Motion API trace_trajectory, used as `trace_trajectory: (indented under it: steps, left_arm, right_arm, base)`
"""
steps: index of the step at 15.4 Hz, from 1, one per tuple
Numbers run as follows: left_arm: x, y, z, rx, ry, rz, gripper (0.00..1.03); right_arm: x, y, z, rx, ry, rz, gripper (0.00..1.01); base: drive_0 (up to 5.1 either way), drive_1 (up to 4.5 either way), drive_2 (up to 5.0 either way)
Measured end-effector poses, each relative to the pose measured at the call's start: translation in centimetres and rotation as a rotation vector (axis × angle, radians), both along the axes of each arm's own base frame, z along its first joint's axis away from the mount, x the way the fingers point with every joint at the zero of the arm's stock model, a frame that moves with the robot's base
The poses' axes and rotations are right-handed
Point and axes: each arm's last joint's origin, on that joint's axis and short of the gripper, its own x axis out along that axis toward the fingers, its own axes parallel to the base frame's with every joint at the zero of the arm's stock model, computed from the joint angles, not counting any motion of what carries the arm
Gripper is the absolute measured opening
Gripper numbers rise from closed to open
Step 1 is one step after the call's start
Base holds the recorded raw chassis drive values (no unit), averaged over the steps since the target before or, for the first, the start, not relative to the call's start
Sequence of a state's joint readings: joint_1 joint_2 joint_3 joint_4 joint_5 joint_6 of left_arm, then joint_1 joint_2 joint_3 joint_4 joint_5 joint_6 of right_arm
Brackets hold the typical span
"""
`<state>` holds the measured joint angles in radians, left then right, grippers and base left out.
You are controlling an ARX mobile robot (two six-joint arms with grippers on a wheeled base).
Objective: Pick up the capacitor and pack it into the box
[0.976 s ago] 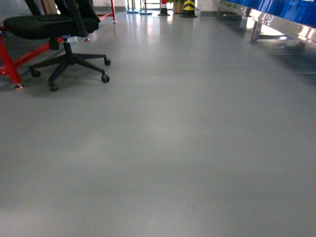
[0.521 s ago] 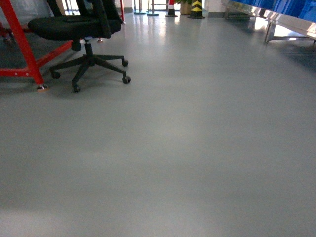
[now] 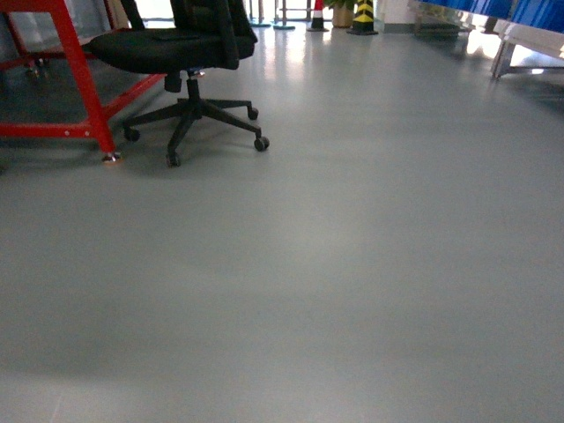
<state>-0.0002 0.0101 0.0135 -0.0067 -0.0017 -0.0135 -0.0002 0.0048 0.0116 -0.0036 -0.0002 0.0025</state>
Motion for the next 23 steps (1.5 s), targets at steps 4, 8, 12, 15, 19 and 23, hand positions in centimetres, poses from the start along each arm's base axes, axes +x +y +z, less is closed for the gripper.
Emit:
trace_trajectory:
  steps: [4, 8, 12, 15, 19, 23]
  left_arm:
    - [0.00, 0.00, 0.01, 0.000, -0.001, -0.001, 0.45]
    - [0.00, 0.00, 0.02, 0.000, -0.002, -0.001, 0.45]
    - [0.00, 0.00, -0.01, 0.000, 0.001, -0.001, 0.45]
    - [0.00, 0.00, 0.01, 0.000, -0.001, -0.001, 0.45]
    - [0.00, 0.00, 0.01, 0.000, -0.002, -0.001, 0.45]
    - [0.00, 0.00, 0.00, 0.000, 0.000, -0.001, 0.45]
  right_arm:
    - [0.00, 0.00, -0.03, 0.000, 0.003, 0.000, 0.98]
    - [0.00, 0.00, 0.03, 0.000, -0.003, 0.000, 0.98]
    - [0.00, 0.00, -0.02, 0.000, 0.002, 0.000, 0.98]
    - [0.00, 0.00, -0.02, 0.000, 0.002, 0.000, 0.98]
    - [0.00, 0.00, -0.01, 0.000, 0.001, 0.000, 0.98]
    - [0.00, 0.00, -0.01, 0.000, 0.001, 0.000, 0.98]
  base:
    - [-5.0, 2.44, 2.4]
    - [-5.1, 2.40, 2.4]
    - [-5.0, 2.41, 2.4]
    - [-5.1, 2.38, 2.4]
    - [-5.1, 2.38, 2.4]
    - [-5.1, 2.38, 2.4]
